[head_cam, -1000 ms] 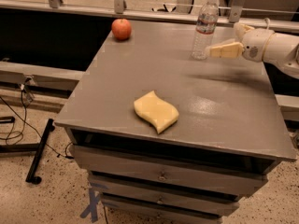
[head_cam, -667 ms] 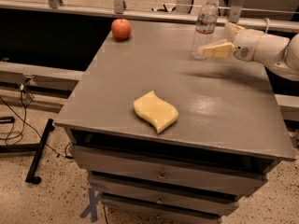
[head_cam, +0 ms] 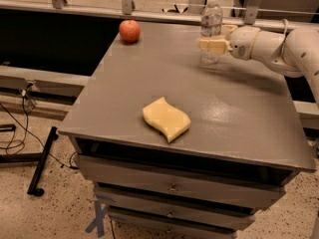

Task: Move water bottle near sponge

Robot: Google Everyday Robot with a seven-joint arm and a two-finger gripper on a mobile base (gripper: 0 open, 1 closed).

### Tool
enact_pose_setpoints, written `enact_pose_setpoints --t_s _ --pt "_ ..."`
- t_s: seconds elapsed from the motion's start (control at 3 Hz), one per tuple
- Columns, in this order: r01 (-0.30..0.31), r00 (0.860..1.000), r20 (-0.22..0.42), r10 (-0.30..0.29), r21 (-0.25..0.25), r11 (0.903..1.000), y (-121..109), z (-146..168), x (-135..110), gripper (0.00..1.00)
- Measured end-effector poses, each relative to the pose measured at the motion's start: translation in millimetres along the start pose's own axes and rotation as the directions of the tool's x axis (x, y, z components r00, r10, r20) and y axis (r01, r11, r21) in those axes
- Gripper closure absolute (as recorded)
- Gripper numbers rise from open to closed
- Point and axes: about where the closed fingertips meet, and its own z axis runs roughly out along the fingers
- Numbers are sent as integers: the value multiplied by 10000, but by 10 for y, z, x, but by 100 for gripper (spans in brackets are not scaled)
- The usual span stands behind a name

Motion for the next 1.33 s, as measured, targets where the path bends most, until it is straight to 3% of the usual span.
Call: enact_pose_setpoints --t_s 0.67,1.0,1.33 --pt "-46 9998 -189 46 11 10000 6 -43 -105 87" --pt "-605 9980 -148 609 243 9979 41 -193 -381 100" --pt "-589 9981 -148 592 233 9980 42 -186 -374 100"
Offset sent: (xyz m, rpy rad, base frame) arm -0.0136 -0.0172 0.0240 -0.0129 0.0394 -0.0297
